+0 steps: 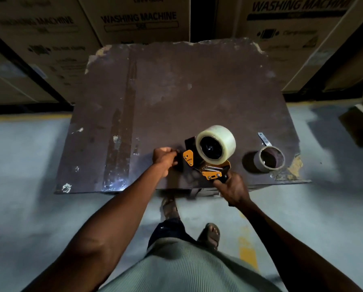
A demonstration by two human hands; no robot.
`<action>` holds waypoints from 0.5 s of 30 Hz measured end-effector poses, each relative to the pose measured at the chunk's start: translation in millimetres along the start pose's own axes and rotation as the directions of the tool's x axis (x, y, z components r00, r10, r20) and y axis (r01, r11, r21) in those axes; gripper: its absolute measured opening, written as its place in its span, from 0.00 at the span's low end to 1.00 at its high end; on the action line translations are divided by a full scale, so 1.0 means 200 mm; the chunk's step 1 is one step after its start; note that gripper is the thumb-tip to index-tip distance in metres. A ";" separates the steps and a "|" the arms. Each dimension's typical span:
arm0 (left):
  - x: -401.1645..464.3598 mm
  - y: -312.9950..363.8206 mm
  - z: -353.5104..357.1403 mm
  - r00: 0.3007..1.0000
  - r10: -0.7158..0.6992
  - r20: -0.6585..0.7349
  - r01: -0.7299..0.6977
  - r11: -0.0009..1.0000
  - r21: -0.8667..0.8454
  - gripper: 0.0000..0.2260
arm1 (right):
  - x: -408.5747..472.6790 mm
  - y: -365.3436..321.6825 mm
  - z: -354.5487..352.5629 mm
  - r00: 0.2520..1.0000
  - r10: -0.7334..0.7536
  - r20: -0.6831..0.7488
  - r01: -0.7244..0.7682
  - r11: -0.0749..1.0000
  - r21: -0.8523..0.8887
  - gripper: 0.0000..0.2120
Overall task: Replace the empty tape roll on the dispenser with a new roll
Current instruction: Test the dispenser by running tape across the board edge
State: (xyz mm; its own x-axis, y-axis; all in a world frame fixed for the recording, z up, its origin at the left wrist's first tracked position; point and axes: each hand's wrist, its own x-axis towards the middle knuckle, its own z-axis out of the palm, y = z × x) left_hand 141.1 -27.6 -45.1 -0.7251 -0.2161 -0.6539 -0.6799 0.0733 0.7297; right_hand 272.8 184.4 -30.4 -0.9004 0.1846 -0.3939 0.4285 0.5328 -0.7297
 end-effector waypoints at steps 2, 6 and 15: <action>0.01 0.00 0.02 0.997 0.075 -0.024 -0.071 0.988 0.138 0.07 | -0.05 0.00 0.01 0.995 -0.078 -0.066 0.073 0.994 -0.080 0.15; 0.02 0.04 0.04 0.981 0.194 0.022 -0.192 0.937 0.292 0.06 | -0.12 -0.03 0.07 0.987 -0.019 -0.162 -0.017 0.975 -0.221 0.22; 0.19 0.10 0.01 0.906 0.326 0.270 -0.423 0.671 0.609 0.07 | -0.16 -0.20 0.29 0.938 0.197 -0.285 -0.269 0.933 -0.238 0.18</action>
State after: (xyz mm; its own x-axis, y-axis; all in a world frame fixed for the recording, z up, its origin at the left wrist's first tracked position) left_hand 100.0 -33.3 -56.7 -0.9080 0.0910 -0.4090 -0.2165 0.7339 0.6439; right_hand 289.3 109.7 -19.8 -0.7815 0.5138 -0.3541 0.6239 0.6441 -0.4425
